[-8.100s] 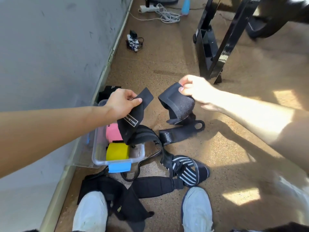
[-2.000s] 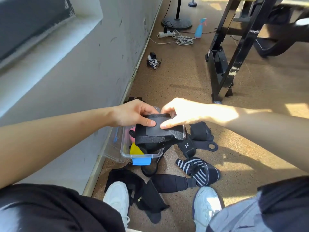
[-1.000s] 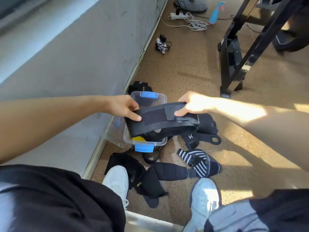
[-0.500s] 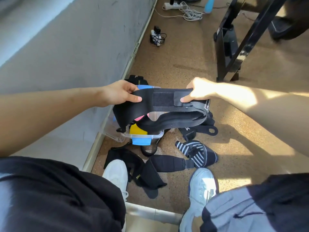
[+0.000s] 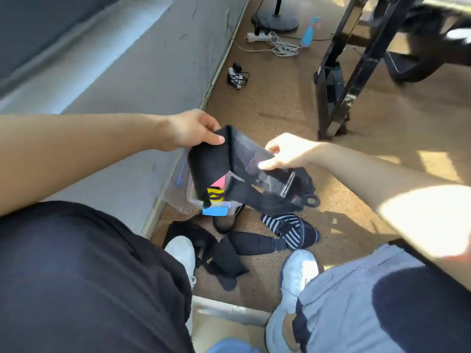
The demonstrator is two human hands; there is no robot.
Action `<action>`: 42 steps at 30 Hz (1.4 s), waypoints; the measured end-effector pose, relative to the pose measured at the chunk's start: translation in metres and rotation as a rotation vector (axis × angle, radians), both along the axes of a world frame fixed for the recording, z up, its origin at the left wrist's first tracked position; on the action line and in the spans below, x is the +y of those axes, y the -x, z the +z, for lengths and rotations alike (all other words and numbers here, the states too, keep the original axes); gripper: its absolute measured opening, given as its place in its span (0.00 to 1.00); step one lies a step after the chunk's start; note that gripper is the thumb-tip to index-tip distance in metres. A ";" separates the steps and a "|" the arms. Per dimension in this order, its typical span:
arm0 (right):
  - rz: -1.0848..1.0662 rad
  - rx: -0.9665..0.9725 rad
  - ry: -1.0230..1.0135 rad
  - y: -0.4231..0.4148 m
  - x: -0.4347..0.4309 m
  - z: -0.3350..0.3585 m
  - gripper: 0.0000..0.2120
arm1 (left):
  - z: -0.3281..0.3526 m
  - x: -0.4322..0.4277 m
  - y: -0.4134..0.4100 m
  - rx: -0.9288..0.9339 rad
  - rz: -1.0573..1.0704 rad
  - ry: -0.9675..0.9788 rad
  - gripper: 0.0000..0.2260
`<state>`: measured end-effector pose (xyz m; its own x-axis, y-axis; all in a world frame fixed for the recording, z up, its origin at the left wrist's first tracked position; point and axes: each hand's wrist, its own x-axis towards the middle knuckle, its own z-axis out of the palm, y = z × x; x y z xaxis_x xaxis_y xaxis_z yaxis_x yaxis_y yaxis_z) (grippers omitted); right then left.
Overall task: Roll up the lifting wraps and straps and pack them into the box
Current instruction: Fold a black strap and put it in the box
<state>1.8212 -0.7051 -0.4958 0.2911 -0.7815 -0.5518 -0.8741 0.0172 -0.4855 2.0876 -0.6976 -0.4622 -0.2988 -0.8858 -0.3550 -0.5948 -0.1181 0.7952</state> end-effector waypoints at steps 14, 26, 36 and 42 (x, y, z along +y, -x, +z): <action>-0.366 -0.719 0.054 -0.101 0.064 -0.102 0.23 | -0.115 0.046 -0.043 0.297 0.265 -0.155 0.04; -0.040 -0.602 0.121 -0.135 0.020 -0.136 0.31 | -0.134 0.030 -0.063 0.271 0.408 -0.198 0.06; -0.124 -0.665 -0.020 -0.173 0.003 -0.150 0.05 | -0.124 0.042 -0.077 -0.035 0.457 -0.085 0.07; -0.103 -0.641 -0.019 -0.173 0.004 -0.134 0.10 | -0.110 0.056 -0.086 -0.238 0.391 -0.038 0.05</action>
